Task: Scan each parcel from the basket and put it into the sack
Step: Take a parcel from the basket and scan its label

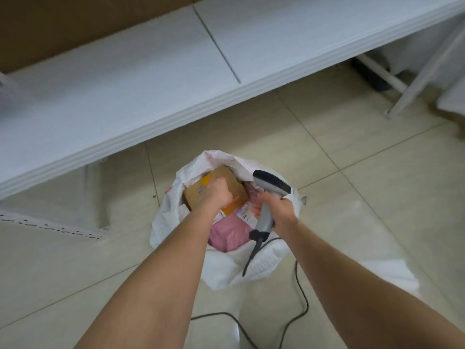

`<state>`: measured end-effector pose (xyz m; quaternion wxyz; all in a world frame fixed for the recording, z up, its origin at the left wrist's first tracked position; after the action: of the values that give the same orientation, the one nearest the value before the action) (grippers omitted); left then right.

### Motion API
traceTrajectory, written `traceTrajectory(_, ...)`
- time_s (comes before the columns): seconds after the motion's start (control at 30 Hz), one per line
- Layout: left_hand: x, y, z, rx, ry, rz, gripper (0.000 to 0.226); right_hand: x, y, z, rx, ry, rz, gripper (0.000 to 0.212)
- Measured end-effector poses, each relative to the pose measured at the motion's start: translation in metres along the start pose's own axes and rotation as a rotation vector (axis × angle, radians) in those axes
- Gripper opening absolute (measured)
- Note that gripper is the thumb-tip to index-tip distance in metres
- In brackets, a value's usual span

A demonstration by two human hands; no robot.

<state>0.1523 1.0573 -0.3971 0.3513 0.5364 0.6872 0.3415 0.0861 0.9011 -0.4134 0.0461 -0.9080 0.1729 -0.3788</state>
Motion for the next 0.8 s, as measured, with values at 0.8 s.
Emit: traceTrajectory(0.8, -0.366, 0.24, -0.364, 0.08, -0.708, 0.26, 0.043, 0.263, 0.197, -0.463, -0.382, 0.218, 0.544, 0.011)
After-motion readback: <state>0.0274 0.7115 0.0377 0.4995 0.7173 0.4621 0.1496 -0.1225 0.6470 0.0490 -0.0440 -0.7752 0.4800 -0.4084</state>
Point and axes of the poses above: each hand's wrist, its own z-axis towards the middle knuckle, its own y-axis out of the back of the hand, x = y × z, the point moved 2 cm from there along z, towards the middle knuckle, and after that the axes turned 4 degrees about x, right-handed, at the moved point
